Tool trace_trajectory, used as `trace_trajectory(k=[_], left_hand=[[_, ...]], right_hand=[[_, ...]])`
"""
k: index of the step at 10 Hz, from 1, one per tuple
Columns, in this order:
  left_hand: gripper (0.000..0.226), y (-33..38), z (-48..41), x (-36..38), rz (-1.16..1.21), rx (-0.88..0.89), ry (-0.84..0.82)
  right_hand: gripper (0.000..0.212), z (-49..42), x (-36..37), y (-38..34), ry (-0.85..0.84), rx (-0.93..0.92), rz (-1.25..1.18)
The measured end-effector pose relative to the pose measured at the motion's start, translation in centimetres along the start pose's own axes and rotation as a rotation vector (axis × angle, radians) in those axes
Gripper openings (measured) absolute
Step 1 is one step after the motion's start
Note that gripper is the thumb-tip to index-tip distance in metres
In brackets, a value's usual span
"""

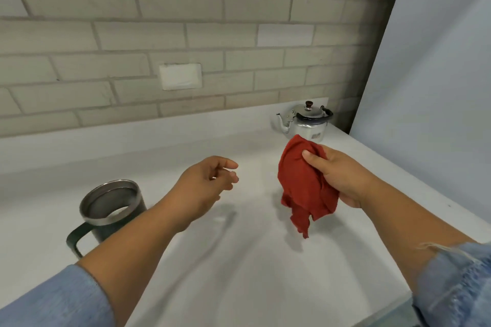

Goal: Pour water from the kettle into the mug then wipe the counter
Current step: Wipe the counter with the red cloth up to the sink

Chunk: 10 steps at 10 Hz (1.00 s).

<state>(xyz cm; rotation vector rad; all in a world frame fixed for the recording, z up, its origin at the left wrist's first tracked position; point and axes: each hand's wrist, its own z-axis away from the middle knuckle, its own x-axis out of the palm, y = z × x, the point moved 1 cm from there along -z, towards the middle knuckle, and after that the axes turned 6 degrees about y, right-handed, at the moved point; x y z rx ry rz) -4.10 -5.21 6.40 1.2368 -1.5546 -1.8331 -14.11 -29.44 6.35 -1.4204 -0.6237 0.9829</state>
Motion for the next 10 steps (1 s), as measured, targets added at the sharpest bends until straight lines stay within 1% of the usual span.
trace_trajectory(k=[1,3,4,5,6,7,8,9,10], left_hand=[[0.018,0.9,-1.0,3.5,0.001,-0.018,-0.012],[0.020,2.3,-1.8,9.4,-0.047,-0.066,-0.032],[0.022,2.9,-2.0,11.1,-0.085,-0.083,-0.040],[0.022,3.2,-2.2,12.1,-0.125,-0.089,-0.035],[0.021,3.4,-2.2,12.7,-0.141,-0.099,-0.021],[0.020,3.5,-2.1,13.1,-0.155,-0.107,-0.005],[0.021,3.8,-1.7,13.4,-0.162,-0.114,0.002],[0.022,3.8,-1.2,13.3,-0.165,-0.127,0.024],[0.021,3.7,-0.5,12.5,-0.167,-0.123,0.060]], right_hand=[[0.024,-1.7,-6.0,1.0,0.014,0.075,0.109],[0.036,-3.9,-16.2,4.5,0.039,0.224,0.278],[0.040,-4.5,-19.9,7.3,0.077,0.260,0.443],[0.053,-5.5,-22.3,10.2,0.167,0.225,0.821],[0.069,-5.7,-22.7,11.3,0.262,0.130,1.094],[0.064,-5.4,-21.5,11.8,0.216,0.009,1.215],[0.064,-5.3,-20.0,13.6,-0.051,0.087,1.279],[0.065,-5.5,-19.3,14.9,-0.080,0.159,1.290],[0.065,-6.1,-18.2,13.1,-0.012,0.097,1.272]])
